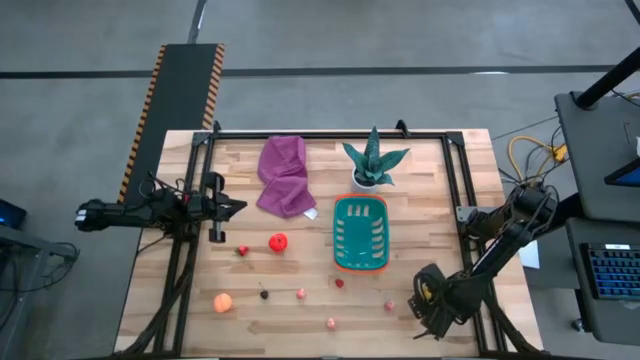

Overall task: Pick and placing Produce into tupperware
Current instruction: Put the yellow lemon into the blue basket

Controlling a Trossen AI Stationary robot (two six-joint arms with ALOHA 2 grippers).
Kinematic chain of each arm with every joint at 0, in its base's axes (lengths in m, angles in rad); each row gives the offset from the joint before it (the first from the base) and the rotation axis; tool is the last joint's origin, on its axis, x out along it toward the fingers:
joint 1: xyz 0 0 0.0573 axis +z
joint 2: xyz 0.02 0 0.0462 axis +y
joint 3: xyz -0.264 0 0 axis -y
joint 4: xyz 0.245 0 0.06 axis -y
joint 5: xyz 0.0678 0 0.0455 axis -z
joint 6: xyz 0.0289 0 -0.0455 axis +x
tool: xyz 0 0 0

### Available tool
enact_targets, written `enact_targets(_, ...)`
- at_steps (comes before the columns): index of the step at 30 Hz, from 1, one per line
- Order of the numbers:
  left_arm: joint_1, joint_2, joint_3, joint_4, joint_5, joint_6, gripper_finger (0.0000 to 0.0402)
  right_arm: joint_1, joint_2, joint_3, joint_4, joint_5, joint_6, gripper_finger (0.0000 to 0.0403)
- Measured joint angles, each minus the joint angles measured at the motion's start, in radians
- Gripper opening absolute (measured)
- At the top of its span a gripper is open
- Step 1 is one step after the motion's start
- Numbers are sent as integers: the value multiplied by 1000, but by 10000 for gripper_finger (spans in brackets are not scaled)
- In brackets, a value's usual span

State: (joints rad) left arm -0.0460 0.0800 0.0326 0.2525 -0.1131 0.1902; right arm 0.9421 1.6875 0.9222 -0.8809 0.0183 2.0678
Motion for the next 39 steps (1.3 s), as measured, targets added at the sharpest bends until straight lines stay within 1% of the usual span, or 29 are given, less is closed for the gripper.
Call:
enact_targets(17, 0, 46, 0, 1, 0, -1, 0, 0, 0, 0, 9, 0, 0, 367)
enact_targets(20, 0, 51, 0, 1, 0, -1, 0, 0, 0, 0, 13, 0, 0, 361)
enact_targets(24, 0, 51, 0, 1, 0, -1, 0, 0, 0, 0, 23, -3, 0, 333)
enact_targets(39, 0, 50, 0, -1, 0, -1, 0, 0, 0, 0, 29, -2, 0, 203)
